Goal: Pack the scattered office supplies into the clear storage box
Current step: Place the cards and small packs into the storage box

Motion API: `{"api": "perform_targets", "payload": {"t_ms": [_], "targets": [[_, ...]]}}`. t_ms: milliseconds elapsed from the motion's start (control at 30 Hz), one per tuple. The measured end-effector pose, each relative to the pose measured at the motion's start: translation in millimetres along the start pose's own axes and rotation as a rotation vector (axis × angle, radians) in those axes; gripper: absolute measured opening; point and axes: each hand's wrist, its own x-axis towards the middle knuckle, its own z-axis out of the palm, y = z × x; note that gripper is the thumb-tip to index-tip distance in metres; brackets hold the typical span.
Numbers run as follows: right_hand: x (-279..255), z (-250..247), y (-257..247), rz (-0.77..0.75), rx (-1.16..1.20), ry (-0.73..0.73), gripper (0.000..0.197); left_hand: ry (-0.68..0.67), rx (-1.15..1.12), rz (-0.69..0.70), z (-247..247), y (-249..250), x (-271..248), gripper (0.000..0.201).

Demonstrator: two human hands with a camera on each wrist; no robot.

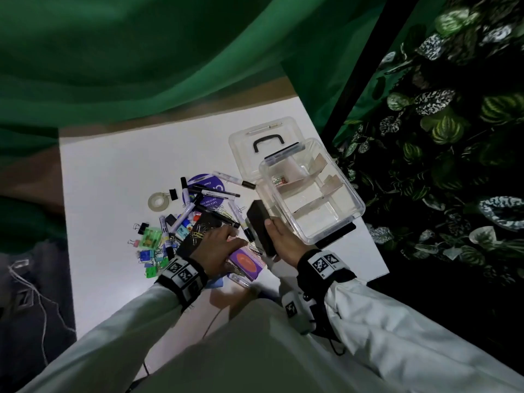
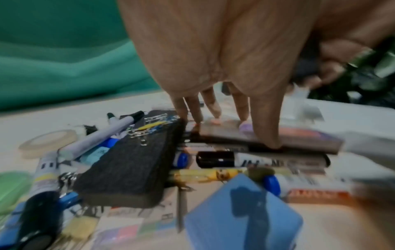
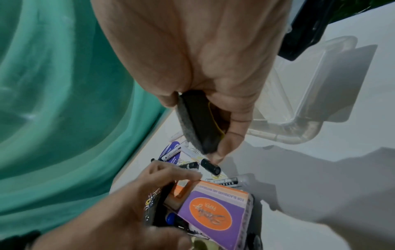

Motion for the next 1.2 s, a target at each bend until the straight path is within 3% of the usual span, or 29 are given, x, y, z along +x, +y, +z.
{"api": "perform_targets", "payload": {"t_ms": [133, 233, 367, 467, 533, 633, 800, 900, 1000, 1067, 1200], "targets": [[-14.8, -11.8, -21.1, -0.095, 0.073, -0.097, 0.038, 0.08, 0.129, -0.018, -3.1, 14.0, 7.8, 0.054], [-28.5, -47.9, -35.6, -0.159, 0.01, -0.114, 0.044, 0.078, 0.037, -0.023, -17.0, 14.2, 12.2, 0.05], [-43.5, -126.0, -41.1, -0.296, -0.173, -0.055, 0.044, 0.036, -0.341, -0.111, -49.4, 11.9, 5.6, 0.025], [-42.9, -178.6, -31.8, -0.255, -0.633, 0.057, 0.052, 0.057, -0.679, -0.183, -68.3, 19.8, -5.2, 0.015], [-34.5, -188.7, -20.6, -0.244, -0.939, 0.092, 0.057, 0.068, -0.918, -0.196, -78.6, 34.3, -11.7, 0.013], [-22.5, -170.0, -8.5, -0.293, -1.025, 0.071, 0.058, 0.068, -1.104, -0.151, -92.6, 67.9, -14.5, 0.024], [-11.1, -156.1, 2.1, -0.308, -0.924, 0.052, 0.048, 0.095, -0.854, -0.069, -103.5, 106.8, 8.6, 0.046], [-10.2, -173.2, 14.7, -0.332, -0.837, 0.301, 0.047, 0.149, -0.534, -0.031, -98.8, 127.0, 36.2, 0.046], [-9.6, -180.9, 24.3, -0.241, -0.897, 0.488, 0.062, 0.251, -0.156, 0.071, -86.8, 158.6, 63.7, 0.046], [-7.1, -185.4, 23.4, -0.162, -0.813, 0.51, 0.062, 0.246, -0.013, 0.099, -79.8, 182.7, 78.4, 0.046], [-4.9, -193.9, 12.0, -0.156, -0.715, 0.423, 0.043, 0.243, 0.017, 0.055, -68.7, 207.9, 100.9, 0.039]]}}
